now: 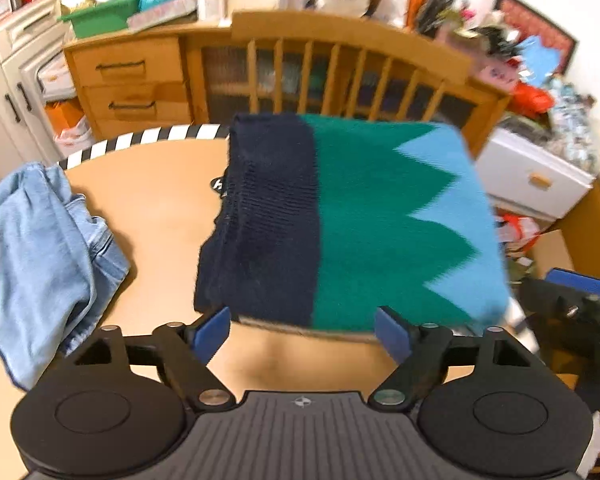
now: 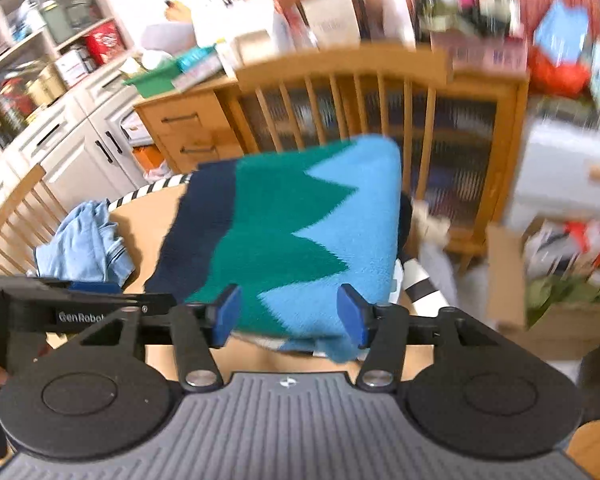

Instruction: Fold clothes

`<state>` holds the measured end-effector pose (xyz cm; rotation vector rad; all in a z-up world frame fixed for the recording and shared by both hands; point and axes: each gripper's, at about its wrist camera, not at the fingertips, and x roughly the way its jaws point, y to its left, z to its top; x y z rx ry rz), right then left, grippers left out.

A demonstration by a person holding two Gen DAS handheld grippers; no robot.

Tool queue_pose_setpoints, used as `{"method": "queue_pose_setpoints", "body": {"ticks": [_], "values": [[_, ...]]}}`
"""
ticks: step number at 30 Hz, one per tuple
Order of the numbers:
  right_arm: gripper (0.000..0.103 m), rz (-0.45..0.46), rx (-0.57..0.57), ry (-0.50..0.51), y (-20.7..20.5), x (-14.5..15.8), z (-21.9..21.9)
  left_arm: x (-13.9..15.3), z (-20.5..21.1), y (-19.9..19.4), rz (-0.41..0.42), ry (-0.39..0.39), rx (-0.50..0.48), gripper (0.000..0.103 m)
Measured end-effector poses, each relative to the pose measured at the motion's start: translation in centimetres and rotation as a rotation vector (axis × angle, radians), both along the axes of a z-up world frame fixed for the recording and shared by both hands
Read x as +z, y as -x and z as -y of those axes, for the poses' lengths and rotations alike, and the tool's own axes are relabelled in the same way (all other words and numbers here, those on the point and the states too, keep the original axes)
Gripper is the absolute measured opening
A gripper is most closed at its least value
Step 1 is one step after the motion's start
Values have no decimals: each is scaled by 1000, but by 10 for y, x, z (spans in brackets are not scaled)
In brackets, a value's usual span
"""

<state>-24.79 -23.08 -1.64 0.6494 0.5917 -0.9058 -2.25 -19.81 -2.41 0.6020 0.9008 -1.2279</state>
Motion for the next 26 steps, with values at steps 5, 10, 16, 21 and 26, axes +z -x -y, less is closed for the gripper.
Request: {"method": "queue_pose_setpoints", "body": {"ticks": [5,10,16,21,26], "values": [[71,-44,-6,82,-4,14,-50,20,-44,27,48,37,-1,97],[75,5,-26,36,6,15,-73,24,-77,47,83,63,-20,103],[76,-25,-13,45,3,18,-91,22,-88,49,72,60,-1,103],[76,-33,-6,44,2,20,-94,25,-88,50,70,68,4,103],[76,-27,0,30,3,19,-93,28,-88,56,128,97,-2,103]]}}
